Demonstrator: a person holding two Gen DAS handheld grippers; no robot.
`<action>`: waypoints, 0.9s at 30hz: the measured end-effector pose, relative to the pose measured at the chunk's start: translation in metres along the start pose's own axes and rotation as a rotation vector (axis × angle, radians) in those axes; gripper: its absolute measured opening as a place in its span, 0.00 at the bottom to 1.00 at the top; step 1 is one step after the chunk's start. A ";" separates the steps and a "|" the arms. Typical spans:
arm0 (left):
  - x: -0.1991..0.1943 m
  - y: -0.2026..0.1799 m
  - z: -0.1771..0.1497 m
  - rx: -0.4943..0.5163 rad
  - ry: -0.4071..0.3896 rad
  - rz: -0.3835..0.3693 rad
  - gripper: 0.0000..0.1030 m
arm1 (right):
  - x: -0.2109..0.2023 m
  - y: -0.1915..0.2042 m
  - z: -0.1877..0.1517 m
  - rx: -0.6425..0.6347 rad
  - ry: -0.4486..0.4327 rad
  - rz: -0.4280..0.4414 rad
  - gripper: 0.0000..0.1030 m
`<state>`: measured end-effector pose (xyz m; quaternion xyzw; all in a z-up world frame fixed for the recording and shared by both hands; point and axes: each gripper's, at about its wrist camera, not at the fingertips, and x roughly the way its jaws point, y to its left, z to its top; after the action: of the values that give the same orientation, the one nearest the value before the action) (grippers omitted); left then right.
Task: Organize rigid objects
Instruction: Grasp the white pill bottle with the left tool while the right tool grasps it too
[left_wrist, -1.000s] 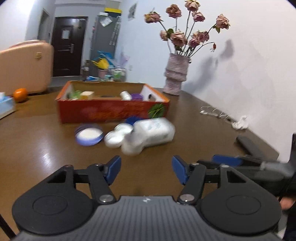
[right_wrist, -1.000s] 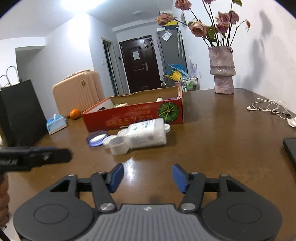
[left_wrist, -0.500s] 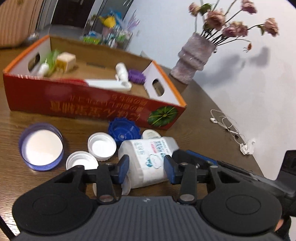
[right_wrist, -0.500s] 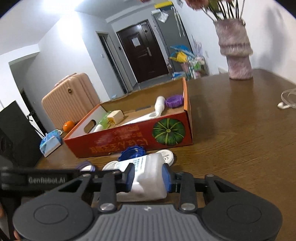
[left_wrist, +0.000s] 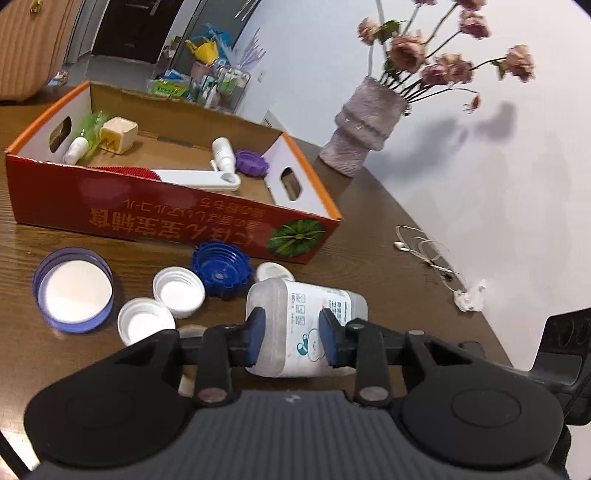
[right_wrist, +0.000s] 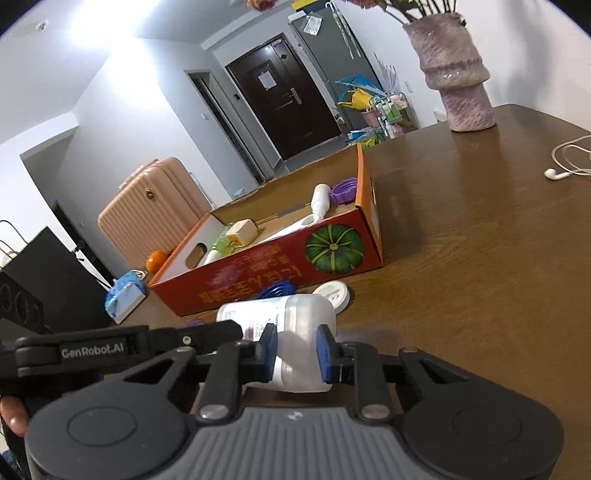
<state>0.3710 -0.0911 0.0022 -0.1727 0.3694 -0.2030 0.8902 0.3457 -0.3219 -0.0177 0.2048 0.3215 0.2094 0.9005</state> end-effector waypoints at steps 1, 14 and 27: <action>-0.008 -0.004 -0.004 0.008 -0.009 -0.005 0.31 | -0.007 0.002 -0.004 0.005 -0.004 0.005 0.21; -0.086 -0.025 -0.044 0.074 -0.094 -0.041 0.31 | -0.065 0.040 -0.039 -0.012 -0.093 0.028 0.20; -0.071 -0.017 -0.007 0.110 -0.125 -0.053 0.31 | -0.036 0.043 0.007 -0.061 -0.134 0.006 0.19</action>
<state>0.3163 -0.0718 0.0469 -0.1456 0.2968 -0.2352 0.9140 0.3143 -0.3063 0.0262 0.1920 0.2532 0.2077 0.9252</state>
